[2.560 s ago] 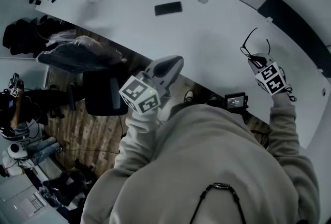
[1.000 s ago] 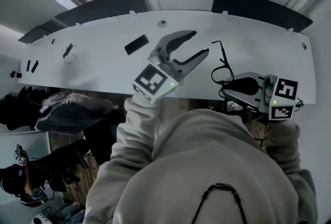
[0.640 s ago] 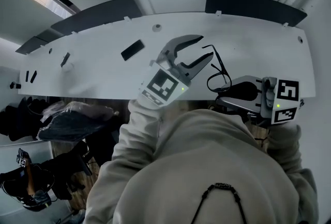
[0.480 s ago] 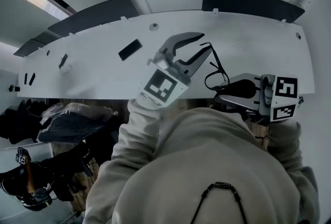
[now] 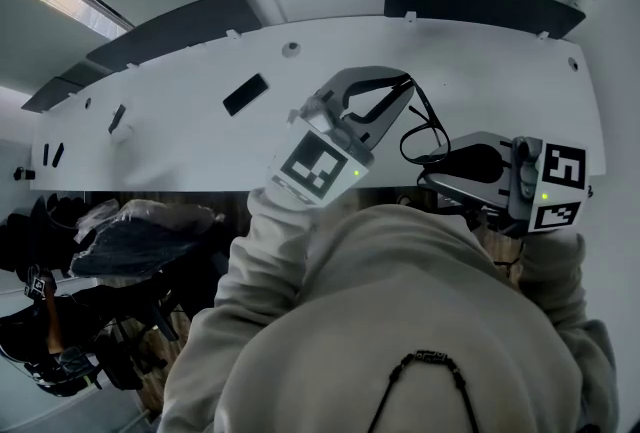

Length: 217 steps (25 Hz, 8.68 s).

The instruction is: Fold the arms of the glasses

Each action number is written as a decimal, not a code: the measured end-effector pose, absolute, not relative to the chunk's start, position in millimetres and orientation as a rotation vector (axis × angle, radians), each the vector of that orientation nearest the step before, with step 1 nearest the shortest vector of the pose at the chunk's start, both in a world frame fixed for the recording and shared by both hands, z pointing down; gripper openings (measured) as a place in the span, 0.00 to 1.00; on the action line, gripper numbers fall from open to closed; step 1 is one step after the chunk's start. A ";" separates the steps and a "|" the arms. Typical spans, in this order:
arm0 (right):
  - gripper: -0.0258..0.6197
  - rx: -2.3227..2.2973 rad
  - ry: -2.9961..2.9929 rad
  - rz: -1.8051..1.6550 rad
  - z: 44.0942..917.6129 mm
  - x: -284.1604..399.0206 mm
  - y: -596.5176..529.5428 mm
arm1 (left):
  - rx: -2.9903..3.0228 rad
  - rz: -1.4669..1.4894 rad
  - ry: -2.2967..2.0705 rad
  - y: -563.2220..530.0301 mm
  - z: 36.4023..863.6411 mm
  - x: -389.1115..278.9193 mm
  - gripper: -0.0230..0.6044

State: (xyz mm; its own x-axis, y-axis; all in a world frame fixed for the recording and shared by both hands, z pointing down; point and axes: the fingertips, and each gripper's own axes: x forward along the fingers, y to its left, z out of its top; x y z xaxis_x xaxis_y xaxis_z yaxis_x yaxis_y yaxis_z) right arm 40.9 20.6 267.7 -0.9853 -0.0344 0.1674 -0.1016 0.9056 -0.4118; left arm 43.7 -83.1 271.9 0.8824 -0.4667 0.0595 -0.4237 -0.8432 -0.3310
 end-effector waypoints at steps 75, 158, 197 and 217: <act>0.13 0.110 -3.092 0.366 228.4 51.4 -3.3 | -3.172 0.035 0.290 -23.4 283.8 63.4 0.08; 0.13 -0.150 -2.783 0.729 299.8 51.4 12.6 | -3.460 0.593 -0.049 -24.3 226.7 52.0 0.08; 0.13 0.052 -1.811 0.312 703.6 153.9 -137.0 | -3.173 0.696 1.267 -57.9 291.3 -56.7 0.04; 0.27 -0.011 -1.838 0.493 729.8 143.1 -149.1 | -3.164 0.744 1.385 -69.7 306.5 -67.2 0.04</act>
State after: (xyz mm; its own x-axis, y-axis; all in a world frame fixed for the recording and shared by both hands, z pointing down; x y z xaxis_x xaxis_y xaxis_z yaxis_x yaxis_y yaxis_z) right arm 143.1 -149.1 729.8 -0.3263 0.2521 0.9110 -0.2372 0.9111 -0.3371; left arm -67.2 -69.7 306.5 0.6190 -0.7559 -0.2132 -0.5952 -0.6287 0.5005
